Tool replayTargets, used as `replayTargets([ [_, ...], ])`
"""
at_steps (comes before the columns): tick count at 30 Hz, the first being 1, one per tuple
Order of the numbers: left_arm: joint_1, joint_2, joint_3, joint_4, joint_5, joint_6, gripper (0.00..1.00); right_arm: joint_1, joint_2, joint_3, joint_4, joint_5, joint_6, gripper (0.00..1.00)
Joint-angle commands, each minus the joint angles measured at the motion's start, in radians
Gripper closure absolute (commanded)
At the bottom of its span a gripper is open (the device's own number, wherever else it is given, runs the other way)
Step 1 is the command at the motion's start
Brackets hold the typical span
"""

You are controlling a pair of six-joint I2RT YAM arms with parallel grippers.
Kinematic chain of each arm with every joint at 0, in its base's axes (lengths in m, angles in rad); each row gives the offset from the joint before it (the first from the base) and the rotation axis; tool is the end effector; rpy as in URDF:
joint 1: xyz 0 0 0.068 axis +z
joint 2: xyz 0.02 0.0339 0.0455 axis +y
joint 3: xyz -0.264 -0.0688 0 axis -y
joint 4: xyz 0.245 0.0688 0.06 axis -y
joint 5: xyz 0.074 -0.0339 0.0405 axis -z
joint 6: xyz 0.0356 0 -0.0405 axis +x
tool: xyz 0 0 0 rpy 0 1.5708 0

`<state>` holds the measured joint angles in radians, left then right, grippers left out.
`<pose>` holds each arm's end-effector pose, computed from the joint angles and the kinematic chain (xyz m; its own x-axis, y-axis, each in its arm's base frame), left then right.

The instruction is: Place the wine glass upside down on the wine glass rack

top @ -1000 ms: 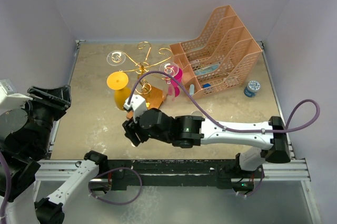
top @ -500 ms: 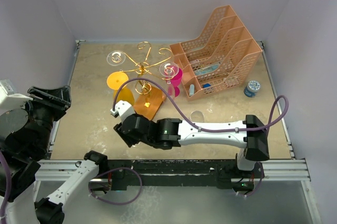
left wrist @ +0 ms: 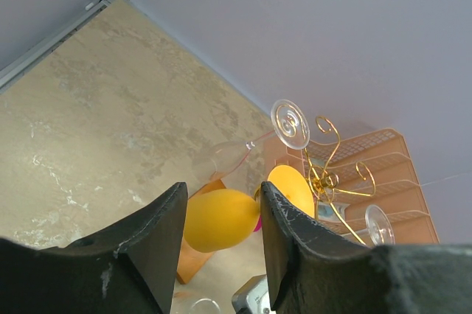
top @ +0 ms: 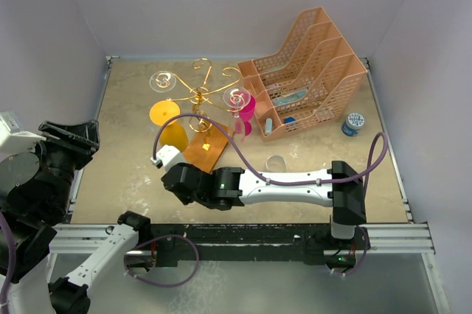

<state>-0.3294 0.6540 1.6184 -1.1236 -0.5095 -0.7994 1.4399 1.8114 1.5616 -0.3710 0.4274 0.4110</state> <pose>0.0099 0.0150 0.4930 0.0197 -0.6682 -0.7438 -0.2284 0.7212 -0.6540 0.0697 0.4161 0.3056 -0.4125 -0.3477 -0.8420 -0.7564 0.6457 0.1039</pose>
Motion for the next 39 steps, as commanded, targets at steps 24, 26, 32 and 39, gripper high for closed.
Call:
replayTargets([
  [24,-0.002,-0.108,-0.165,-0.042,-0.085,-0.185,0.55,0.003,-0.246,-0.129,0.315,0.014,-0.013,1.0],
  [26,-0.002,-0.149,-0.225,-0.054,-0.069,-0.242,0.53,0.005,-0.28,-0.163,0.364,0.038,-0.006,1.0],
  [32,-0.002,-0.274,-0.403,-0.082,0.028,-0.466,0.48,0.004,-0.356,-0.265,0.563,0.063,0.001,1.0],
  [39,-0.002,-0.401,-0.635,0.007,0.231,-0.679,0.47,0.005,-0.358,-0.286,0.738,0.051,-0.033,1.0],
])
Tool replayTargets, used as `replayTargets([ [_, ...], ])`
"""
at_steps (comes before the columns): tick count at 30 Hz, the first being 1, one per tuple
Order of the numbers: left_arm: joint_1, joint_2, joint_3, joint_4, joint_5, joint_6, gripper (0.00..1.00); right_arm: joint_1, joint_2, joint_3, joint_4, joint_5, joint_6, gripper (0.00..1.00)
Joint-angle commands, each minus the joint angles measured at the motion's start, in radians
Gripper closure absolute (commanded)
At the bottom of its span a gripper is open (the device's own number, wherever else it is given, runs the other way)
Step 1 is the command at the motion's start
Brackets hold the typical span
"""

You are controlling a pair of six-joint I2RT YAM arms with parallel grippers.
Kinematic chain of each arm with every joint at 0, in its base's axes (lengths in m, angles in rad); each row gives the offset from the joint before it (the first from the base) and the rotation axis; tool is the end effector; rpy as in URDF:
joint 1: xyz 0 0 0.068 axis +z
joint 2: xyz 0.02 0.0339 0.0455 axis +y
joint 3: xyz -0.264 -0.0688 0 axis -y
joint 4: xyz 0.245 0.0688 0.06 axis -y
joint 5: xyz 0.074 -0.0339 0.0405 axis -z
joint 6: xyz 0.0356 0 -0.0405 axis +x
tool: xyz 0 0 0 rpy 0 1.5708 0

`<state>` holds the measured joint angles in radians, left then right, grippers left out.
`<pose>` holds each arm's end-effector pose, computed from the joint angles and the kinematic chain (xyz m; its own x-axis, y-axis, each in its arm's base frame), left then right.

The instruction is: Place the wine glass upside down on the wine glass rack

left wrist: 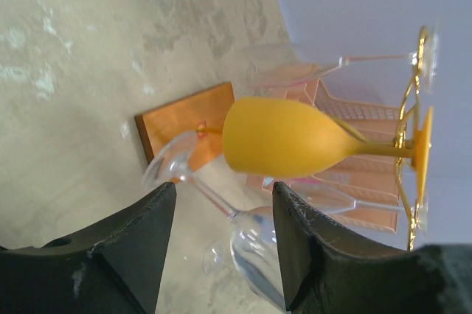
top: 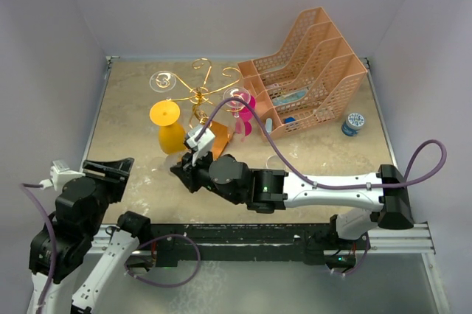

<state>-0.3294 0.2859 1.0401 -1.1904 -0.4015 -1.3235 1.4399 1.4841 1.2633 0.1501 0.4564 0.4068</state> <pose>0.0054 0.0129 0.3543 -0.0616 -0.9221 -0.3820 -0.3968 0.3738 -0.8384 0.0619 0.3499 0.3739 -0.3379 0.1545 -0.9284 -0.7610 0.5356 0.3661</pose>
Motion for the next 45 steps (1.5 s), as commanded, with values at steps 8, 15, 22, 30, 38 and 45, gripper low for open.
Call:
replayTargets([
  [8,-0.002,-0.039,-0.096,0.118,0.174,-0.233,0.46,0.004,-0.021,-0.023,0.389,0.002,-0.034,1.0],
  [15,-0.001,-0.027,-0.121,0.22,0.155,-0.297,0.46,0.005,-0.037,-0.082,0.564,-0.066,0.009,1.0],
  [22,-0.002,-0.024,-0.126,0.233,0.107,-0.342,0.55,0.004,-0.058,-0.118,0.63,-0.109,0.06,1.0],
  [30,-0.001,-0.046,-0.143,0.242,0.075,-0.421,0.76,0.004,-0.078,-0.16,0.685,-0.143,0.111,1.0],
  [38,-0.002,-0.038,-0.139,0.284,0.08,-0.463,0.8,0.004,-0.081,-0.19,0.744,-0.184,0.16,1.0],
  [45,-0.002,-0.037,-0.104,0.292,0.03,-0.458,1.0,0.004,-0.081,-0.197,0.728,-0.184,0.176,0.97],
])
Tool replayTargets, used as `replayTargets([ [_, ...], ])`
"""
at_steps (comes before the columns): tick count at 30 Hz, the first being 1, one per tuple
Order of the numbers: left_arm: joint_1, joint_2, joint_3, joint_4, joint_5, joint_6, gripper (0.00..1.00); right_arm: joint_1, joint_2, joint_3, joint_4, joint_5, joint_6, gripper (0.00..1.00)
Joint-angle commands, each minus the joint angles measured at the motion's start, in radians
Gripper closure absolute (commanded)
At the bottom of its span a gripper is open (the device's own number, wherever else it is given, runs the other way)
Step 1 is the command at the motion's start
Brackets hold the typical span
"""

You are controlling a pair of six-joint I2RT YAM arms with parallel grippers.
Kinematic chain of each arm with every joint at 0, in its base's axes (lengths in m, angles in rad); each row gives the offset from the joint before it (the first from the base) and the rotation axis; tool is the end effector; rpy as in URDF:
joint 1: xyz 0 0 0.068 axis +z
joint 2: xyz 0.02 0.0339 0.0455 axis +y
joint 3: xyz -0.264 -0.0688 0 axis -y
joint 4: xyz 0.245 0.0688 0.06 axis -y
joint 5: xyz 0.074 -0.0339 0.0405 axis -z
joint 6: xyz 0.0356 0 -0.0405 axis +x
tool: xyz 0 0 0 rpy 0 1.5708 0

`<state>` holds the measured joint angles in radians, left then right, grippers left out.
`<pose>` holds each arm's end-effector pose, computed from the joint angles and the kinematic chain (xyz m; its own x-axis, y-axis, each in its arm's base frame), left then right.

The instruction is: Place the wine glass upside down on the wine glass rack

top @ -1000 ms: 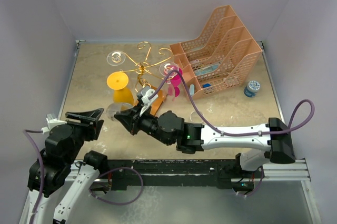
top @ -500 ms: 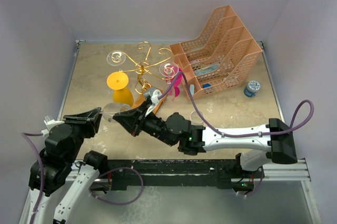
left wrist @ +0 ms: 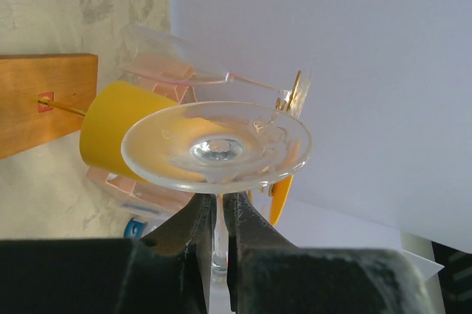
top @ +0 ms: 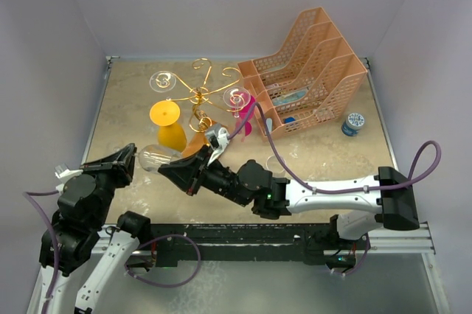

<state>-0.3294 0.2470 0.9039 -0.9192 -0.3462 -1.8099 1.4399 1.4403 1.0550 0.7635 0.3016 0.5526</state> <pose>0.0277 0.0033 0.3473 0.0638 -0.9876 0.1432 -0.2370 -0.1544 -0.9592 0.0543 0.3313 0.3787 -0.4370 0.5207 -0.7334 -0.8004 0.1469 0.5812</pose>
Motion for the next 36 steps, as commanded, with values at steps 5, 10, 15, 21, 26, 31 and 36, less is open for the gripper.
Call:
replayTargets([
  [5,-0.002,0.01,0.082,0.01,-0.098,0.07,1.0,0.004,-0.058,-0.005,0.077,-0.016,0.063,0.64],
  [10,-0.002,0.044,0.17,-0.007,-0.209,0.182,1.0,0.005,-0.108,-0.016,-0.074,-0.081,0.07,0.22],
  [15,-0.002,0.116,0.312,-0.006,-0.214,0.396,1.0,0.004,-0.23,-0.047,-0.336,-0.116,0.019,0.13],
  [21,-0.002,0.14,0.381,-0.021,-0.232,0.662,1.0,0.004,-0.359,-0.068,-0.501,-0.089,0.013,0.14],
  [26,-0.002,0.127,0.373,0.063,-0.172,0.924,1.0,0.004,-0.411,-0.014,-0.57,-0.016,0.053,0.16],
  [31,-0.002,0.109,0.346,0.199,0.013,1.18,1.0,0.004,-0.392,0.104,-0.661,0.024,0.1,0.19],
  [36,-0.002,0.14,0.331,0.301,0.277,1.33,1.0,0.003,-0.348,0.225,-0.735,0.119,0.189,0.2],
])
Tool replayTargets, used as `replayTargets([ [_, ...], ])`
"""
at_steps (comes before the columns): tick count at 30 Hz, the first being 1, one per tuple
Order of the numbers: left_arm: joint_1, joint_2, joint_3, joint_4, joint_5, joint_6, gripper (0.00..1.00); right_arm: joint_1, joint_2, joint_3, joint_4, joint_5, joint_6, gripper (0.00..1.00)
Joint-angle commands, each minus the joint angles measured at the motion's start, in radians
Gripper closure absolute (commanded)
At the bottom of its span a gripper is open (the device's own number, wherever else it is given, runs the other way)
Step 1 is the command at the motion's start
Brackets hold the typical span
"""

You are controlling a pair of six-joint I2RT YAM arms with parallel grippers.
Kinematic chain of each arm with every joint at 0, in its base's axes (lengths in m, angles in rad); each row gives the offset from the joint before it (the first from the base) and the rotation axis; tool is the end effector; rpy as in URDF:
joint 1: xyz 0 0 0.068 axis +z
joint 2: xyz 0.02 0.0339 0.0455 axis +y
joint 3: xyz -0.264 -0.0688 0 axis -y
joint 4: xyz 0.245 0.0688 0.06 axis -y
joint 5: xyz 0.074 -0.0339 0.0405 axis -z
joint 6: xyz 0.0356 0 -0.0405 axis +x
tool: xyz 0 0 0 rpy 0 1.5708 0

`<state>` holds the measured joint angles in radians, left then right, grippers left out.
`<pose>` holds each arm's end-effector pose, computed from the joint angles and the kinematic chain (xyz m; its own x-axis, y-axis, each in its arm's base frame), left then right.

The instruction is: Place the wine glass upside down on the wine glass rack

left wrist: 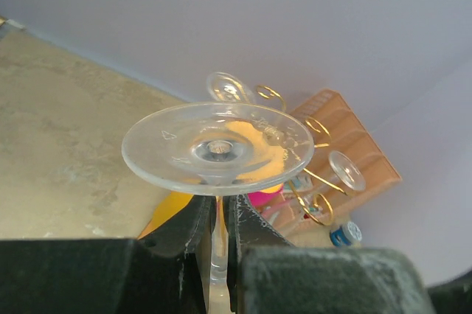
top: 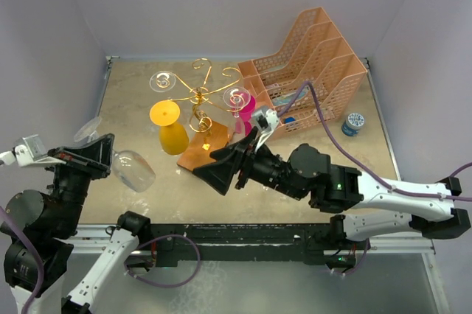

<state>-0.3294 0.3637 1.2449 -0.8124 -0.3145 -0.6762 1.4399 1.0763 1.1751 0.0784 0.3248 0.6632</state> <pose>-0.0055 0.0135 0.4420 0.0410 -0.6430 -0.7648 0.0529 0.7658 -0.6409 0.0424 0.2351 0.4487 -0.5351 0.4056 -0.7411 -0.7223 0.2353 0.6503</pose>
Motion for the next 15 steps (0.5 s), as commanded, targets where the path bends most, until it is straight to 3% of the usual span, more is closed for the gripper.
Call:
replayTargets([
  [1,-0.002,0.028,-0.017,0.219,0.306,0.218,1.0,0.004,0.026,0.13,-0.067,0.121,0.092,0.2],
  [6,-0.002,0.038,-0.064,0.368,0.58,0.274,1.0,0.003,0.074,0.225,-0.132,0.201,0.142,0.21],
  [15,-0.002,0.111,-0.122,0.623,0.796,0.262,1.0,-0.006,0.104,0.302,-0.164,0.229,0.238,0.2],
])
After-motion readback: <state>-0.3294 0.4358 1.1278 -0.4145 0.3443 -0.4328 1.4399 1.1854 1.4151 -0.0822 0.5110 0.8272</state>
